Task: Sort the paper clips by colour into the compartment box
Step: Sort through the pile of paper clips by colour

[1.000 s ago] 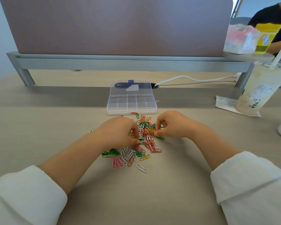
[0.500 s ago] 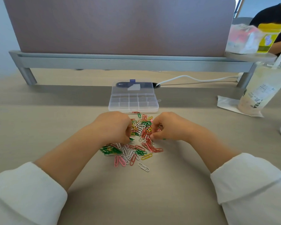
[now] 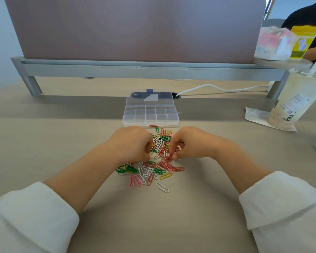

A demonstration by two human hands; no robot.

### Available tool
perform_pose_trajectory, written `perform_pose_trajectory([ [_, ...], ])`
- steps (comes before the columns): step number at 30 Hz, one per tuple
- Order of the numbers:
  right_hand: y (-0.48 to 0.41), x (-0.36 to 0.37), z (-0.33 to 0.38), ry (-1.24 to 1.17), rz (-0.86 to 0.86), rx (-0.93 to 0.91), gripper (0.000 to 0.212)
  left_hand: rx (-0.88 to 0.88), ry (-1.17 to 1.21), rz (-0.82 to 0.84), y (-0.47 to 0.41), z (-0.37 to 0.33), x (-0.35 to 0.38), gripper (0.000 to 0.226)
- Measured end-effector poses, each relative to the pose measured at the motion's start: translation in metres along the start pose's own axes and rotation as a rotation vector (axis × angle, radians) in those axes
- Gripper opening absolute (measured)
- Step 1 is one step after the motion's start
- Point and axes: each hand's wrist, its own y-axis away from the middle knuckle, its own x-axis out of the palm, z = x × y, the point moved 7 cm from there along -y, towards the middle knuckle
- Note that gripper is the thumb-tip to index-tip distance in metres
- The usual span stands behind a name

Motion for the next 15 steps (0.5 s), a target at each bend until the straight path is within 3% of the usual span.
perform_pose_trajectory([
  [4, 0.000, 0.001, -0.004, 0.018, 0.016, 0.027, 0.014, -0.009, 0.100, -0.055, -0.003, -0.002, -0.001, 0.013],
  [8, -0.001, 0.006, -0.005, 0.027, 0.062, 0.049, 0.009, -0.041, 0.120, 0.016, -0.006, -0.002, 0.009, 0.023],
  [15, -0.001, 0.013, -0.007, 0.089, 0.154, 0.097, 0.017, -0.054, 0.152, 0.070, -0.008, 0.001, 0.016, 0.016],
])
